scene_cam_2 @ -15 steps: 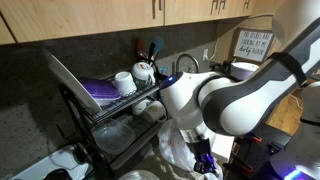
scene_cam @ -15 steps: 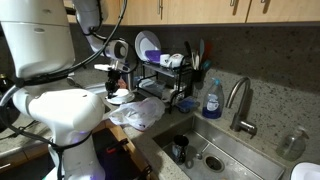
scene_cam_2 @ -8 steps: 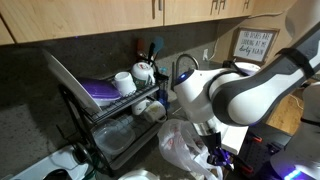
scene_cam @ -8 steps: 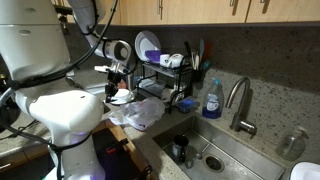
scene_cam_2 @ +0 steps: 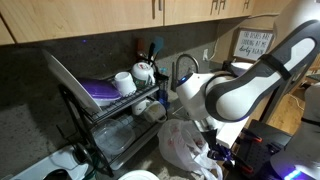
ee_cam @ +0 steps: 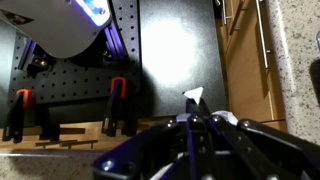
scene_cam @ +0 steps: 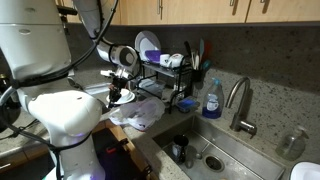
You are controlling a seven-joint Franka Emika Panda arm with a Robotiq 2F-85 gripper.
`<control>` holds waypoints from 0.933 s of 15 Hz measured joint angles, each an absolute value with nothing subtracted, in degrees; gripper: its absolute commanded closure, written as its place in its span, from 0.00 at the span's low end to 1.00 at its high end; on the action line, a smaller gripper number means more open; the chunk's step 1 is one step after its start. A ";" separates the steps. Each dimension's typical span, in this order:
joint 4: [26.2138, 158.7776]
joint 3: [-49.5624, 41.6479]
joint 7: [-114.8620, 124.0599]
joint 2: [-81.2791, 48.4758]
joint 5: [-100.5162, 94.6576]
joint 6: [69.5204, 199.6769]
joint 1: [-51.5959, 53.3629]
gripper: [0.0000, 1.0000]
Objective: Take the objects from the white bowl one at a time and put them in the plastic bag
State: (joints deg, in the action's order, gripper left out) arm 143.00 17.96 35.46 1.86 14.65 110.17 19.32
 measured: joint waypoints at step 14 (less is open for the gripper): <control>142.74 15.06 33.90 -12.94 14.51 132.27 17.61 0.99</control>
State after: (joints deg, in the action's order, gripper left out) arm 142.74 15.06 33.90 -12.94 14.51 132.27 17.61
